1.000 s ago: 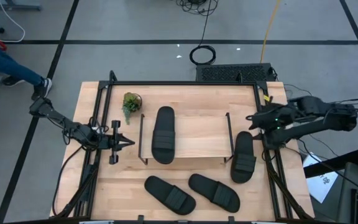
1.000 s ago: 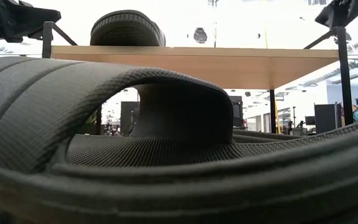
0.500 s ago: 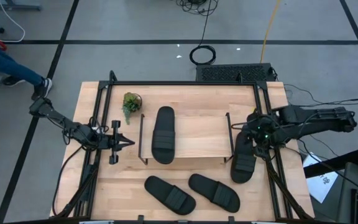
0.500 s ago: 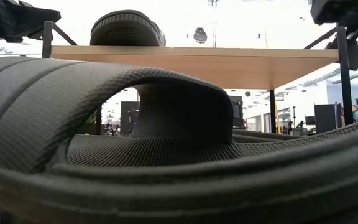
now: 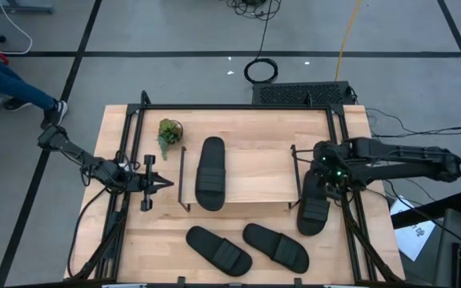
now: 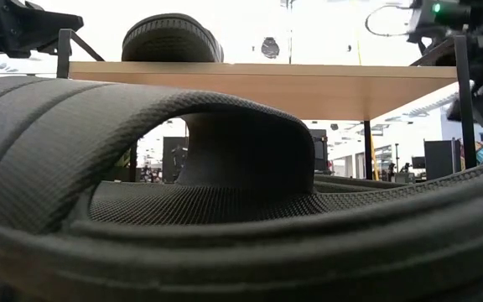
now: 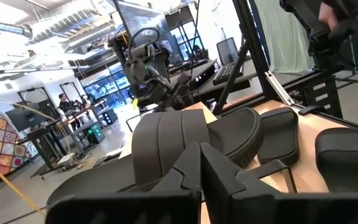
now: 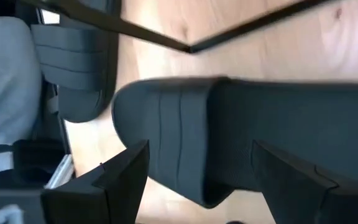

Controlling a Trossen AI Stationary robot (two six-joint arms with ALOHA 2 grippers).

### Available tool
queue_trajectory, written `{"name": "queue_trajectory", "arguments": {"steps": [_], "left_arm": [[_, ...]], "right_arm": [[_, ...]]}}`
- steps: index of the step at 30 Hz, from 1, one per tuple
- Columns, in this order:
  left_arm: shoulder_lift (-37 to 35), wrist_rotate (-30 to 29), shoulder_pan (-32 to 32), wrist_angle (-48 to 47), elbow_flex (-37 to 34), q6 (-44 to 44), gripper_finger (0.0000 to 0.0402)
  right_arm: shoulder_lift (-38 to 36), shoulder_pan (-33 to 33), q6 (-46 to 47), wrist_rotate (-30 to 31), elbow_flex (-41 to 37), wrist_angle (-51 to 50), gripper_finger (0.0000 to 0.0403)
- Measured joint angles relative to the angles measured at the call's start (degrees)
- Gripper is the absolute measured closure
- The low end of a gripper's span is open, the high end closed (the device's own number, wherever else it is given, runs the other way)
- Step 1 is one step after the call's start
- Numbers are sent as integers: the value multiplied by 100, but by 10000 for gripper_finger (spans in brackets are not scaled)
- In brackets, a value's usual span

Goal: Pick and place slides into the shelf
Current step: Put the black slipper on the shelf

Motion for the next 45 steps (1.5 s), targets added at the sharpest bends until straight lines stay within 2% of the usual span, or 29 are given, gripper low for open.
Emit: {"name": "queue_trajectory", "arguments": {"steps": [7, 13, 21, 27, 32, 38, 41, 45], "left_arm": [[2, 0, 0, -31, 0, -39, 376], [2, 0, 0, -28, 0, -39, 375], [2, 0, 0, -28, 0, -37, 397], [2, 0, -2, -28, 0, -45, 391], [2, 0, -2, -28, 0, -52, 375], [2, 0, -2, -28, 0, -59, 369], [2, 0, -2, -26, 0, -59, 369], [2, 0, -2, -28, 0, -59, 369]], "right_arm": [[2, -322, 16, -729, -447, 327, 135], [149, -318, 320, -608, -466, 486, 135], [430, -315, 627, -606, -487, 484, 135], [500, -143, 898, -945, -824, 852, 135], [464, 131, 1316, -1436, -1119, 1686, 135], [456, 669, 1759, -1441, -1269, 2046, 135], [452, 832, 1982, -1117, -1319, 2073, 137], [452, 926, 1993, -1003, -1387, 2083, 167]]}}
